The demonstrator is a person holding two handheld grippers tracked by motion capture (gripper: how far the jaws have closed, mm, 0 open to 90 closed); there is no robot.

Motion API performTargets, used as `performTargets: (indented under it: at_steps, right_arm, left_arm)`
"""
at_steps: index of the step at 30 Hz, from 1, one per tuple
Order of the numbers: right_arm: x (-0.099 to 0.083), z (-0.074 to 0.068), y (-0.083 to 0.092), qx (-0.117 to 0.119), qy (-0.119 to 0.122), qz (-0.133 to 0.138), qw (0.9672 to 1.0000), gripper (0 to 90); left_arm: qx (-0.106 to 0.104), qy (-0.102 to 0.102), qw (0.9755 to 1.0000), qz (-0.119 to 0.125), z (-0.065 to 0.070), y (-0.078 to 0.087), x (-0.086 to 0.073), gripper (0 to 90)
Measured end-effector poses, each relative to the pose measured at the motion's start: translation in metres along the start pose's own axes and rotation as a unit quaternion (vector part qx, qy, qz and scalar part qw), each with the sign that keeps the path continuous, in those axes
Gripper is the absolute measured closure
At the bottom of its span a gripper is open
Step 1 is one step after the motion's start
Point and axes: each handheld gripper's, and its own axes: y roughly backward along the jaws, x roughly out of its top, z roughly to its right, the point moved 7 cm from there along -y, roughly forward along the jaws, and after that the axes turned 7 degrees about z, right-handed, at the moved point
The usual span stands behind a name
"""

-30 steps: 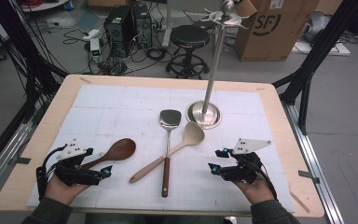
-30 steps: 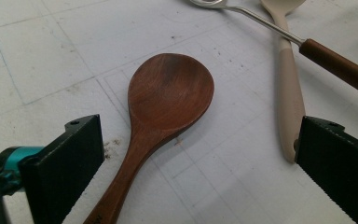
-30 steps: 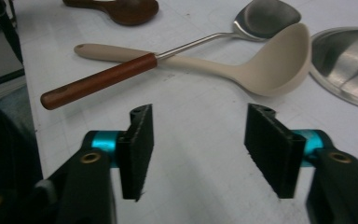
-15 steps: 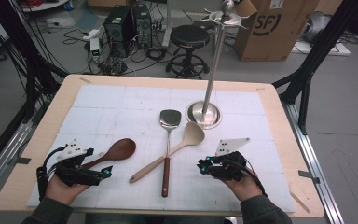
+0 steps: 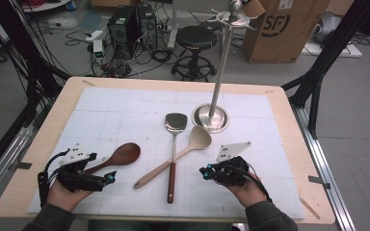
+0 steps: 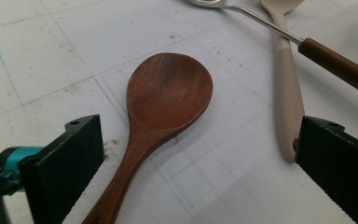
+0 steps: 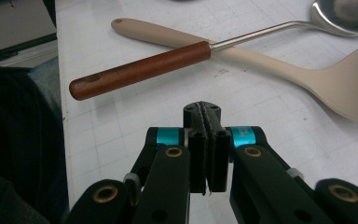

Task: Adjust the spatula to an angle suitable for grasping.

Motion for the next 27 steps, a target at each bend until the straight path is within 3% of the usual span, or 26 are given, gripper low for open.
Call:
performTargets:
  at_steps: [9, 27]
  right_arm:
    - [0.000, -0.004, -0.012, 0.014, -0.008, -0.003, 0.9999, 89.5]
    - [0.018, -0.020, -0.034, 0.038, 0.006, 0.008, 0.9992, 89.7]
  left_arm:
    - [-0.001, 0.000, 1.0000, 0.000, 0.001, -0.001, 0.000, 2.0]
    - [-0.001, -0.004, 1.0000, -0.002, 0.002, -0.003, 0.000, 2.0]
